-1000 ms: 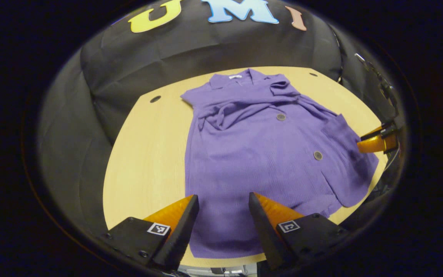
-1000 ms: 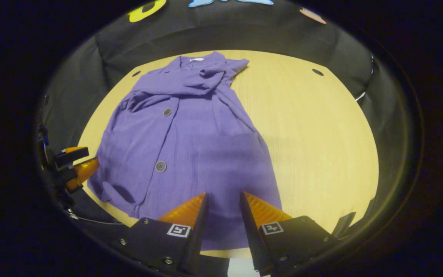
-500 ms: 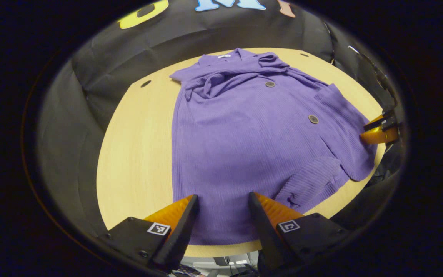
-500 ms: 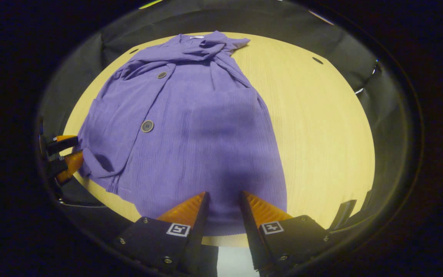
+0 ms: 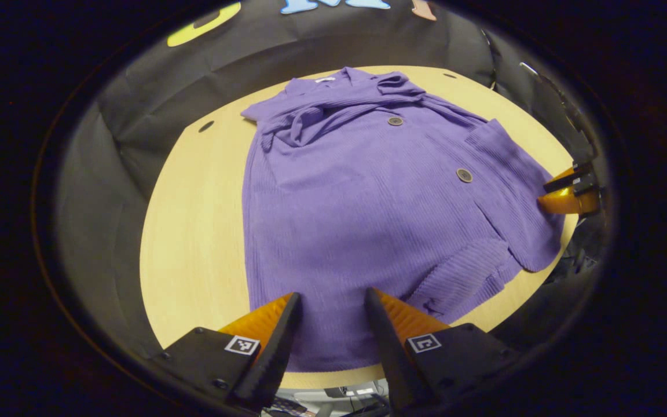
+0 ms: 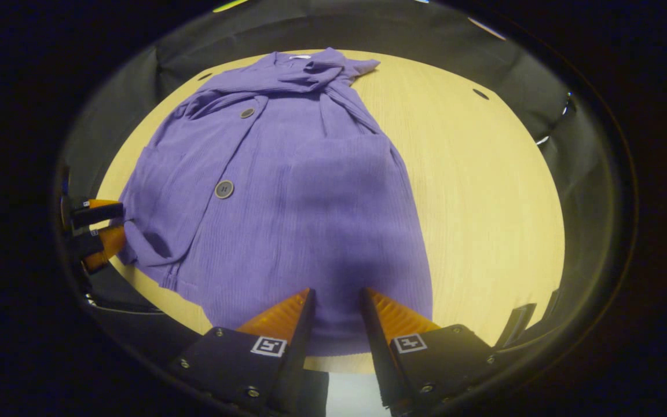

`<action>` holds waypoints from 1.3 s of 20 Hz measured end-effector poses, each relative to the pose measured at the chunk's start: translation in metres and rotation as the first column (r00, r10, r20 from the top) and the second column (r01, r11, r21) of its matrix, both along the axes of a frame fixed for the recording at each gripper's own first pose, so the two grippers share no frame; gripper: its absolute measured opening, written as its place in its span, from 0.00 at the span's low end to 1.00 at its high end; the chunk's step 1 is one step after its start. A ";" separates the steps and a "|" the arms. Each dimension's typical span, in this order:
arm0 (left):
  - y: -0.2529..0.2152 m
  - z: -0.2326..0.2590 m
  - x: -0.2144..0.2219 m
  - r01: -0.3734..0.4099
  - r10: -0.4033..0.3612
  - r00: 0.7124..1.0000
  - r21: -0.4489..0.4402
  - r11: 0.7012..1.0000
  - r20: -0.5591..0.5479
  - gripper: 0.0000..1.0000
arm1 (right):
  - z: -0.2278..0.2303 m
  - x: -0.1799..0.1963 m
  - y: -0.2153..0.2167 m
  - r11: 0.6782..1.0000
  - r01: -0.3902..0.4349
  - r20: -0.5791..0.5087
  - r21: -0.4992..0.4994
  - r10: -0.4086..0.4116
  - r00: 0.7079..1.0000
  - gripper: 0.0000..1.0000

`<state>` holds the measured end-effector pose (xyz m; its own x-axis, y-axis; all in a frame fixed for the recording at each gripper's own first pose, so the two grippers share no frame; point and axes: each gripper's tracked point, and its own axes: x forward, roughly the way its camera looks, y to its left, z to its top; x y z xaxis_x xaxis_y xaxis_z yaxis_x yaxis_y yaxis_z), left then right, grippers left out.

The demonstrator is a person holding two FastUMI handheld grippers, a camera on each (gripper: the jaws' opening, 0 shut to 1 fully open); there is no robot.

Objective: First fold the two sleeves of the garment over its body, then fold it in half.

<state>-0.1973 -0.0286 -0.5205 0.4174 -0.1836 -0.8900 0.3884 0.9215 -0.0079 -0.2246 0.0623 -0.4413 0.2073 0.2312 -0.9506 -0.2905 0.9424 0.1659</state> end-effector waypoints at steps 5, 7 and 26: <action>-0.011 -0.001 -0.001 -0.029 0.028 0.999 -0.061 0.998 -0.025 0.65 | -0.002 0.001 0.000 1.000 -0.012 -0.016 0.003 0.012 1.000 0.46; -0.012 0.000 0.000 -0.014 0.012 0.999 -0.062 0.998 -0.036 0.45 | 0.000 0.003 0.003 1.000 0.003 -0.001 0.018 -0.003 1.000 0.41; -0.007 0.042 0.050 -0.188 0.199 0.980 -0.210 0.959 0.029 0.06 | 0.061 0.060 0.022 0.970 0.154 0.047 0.187 -0.166 0.985 0.00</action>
<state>-0.1476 -0.0354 -0.4784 0.5056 -0.2713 -0.8190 0.2076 0.9596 -0.1897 -0.1645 0.0847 -0.3806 0.3129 0.3577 -0.8798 -0.1535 0.9332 0.3248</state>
